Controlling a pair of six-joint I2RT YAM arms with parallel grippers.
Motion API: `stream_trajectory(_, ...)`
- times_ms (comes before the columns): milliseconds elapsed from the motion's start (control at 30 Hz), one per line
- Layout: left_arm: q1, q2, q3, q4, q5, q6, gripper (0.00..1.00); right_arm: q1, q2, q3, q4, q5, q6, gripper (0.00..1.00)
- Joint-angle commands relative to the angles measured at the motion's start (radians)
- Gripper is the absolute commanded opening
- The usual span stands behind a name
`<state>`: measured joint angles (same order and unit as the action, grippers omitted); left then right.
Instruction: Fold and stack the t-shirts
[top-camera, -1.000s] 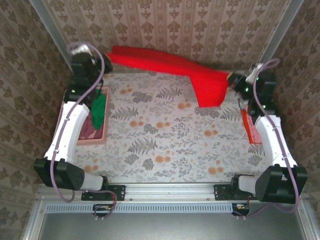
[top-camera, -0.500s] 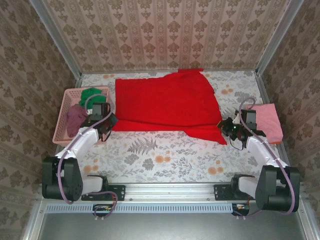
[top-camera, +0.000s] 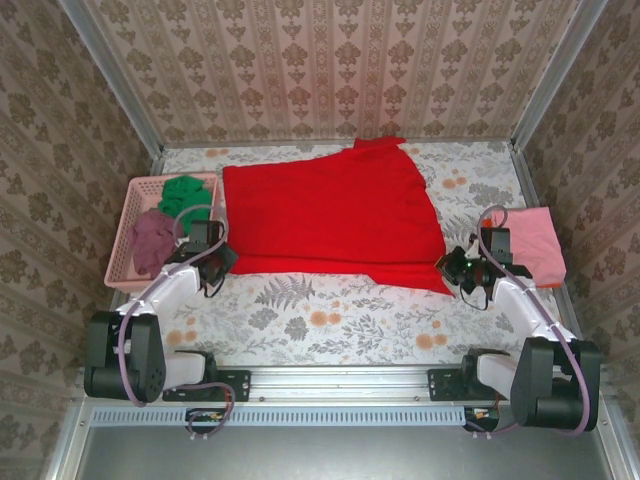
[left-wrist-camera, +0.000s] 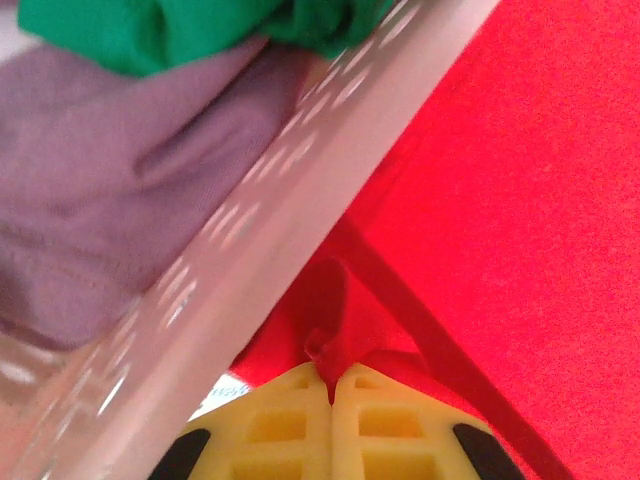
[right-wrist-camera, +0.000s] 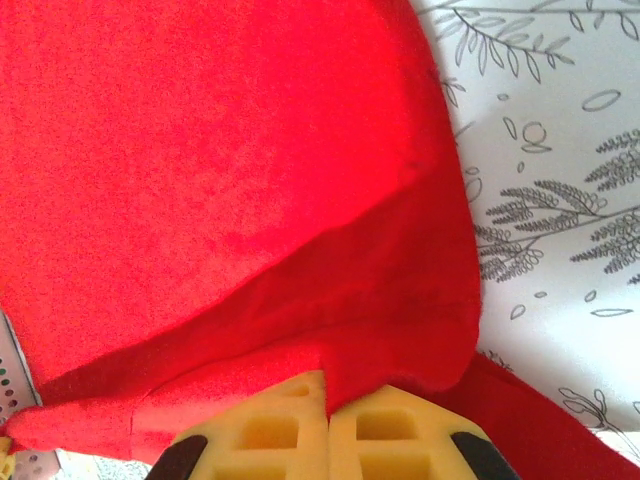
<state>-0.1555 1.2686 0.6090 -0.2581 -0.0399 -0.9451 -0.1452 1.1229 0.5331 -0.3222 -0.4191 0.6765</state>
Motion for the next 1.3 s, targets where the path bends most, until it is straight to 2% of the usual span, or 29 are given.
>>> stream_trajectory(0,0.001,-0.010,-0.035,-0.047,0.002,-0.050,0.16,0.002,-0.032,-0.015,-0.031,-0.007,-0.014,0.28)
stream_trajectory(67,-0.003,-0.020,-0.036,-0.056,0.005,-0.054,0.40,0.002,-0.061,-0.005,-0.031,-0.005,-0.032,0.53)
stream_trajectory(133,-0.015,-0.050,-0.013,-0.091,-0.010,-0.046,0.57,0.003,-0.110,0.014,-0.058,0.017,-0.058,0.68)
stream_trajectory(200,-0.051,-0.094,0.031,-0.146,-0.073,-0.025,0.76,0.012,-0.168,0.045,-0.131,0.071,-0.102,0.75)
stream_trajectory(267,-0.104,-0.115,0.081,-0.186,-0.140,0.003,0.92,0.042,-0.219,0.071,-0.197,0.143,-0.140,0.78)
stream_trajectory(300,-0.133,-0.114,0.109,-0.201,-0.169,0.015,0.98,0.065,-0.240,0.077,-0.208,0.176,-0.147,0.78)
stream_trajectory(333,-0.156,-0.107,0.133,-0.208,-0.184,0.026,1.00,0.082,-0.256,0.078,-0.242,0.194,-0.142,0.78)
stream_trajectory(467,-0.234,-0.037,0.204,-0.190,-0.209,0.047,1.00,0.140,-0.268,0.044,-0.243,0.214,-0.113,0.78)
stream_trajectory(633,-0.261,0.045,0.229,-0.177,-0.192,0.016,0.98,0.187,-0.244,0.005,-0.229,0.222,-0.095,0.77)
stream_trajectory(833,-0.274,-0.020,0.181,-0.305,-0.297,-0.142,0.90,0.187,-0.196,-0.009,-0.174,0.188,-0.080,0.72)
stream_trajectory(900,-0.251,-0.043,0.151,-0.314,-0.303,-0.172,0.87,0.187,-0.184,-0.010,-0.156,0.179,-0.077,0.71)
stream_trajectory(1033,-0.172,-0.034,0.136,-0.327,-0.215,-0.231,0.76,0.187,-0.153,-0.003,-0.123,0.166,-0.076,0.69)
stream_trajectory(1267,-0.158,-0.007,0.098,-0.291,-0.198,-0.332,0.45,0.189,-0.132,-0.004,-0.098,0.161,-0.071,0.68)
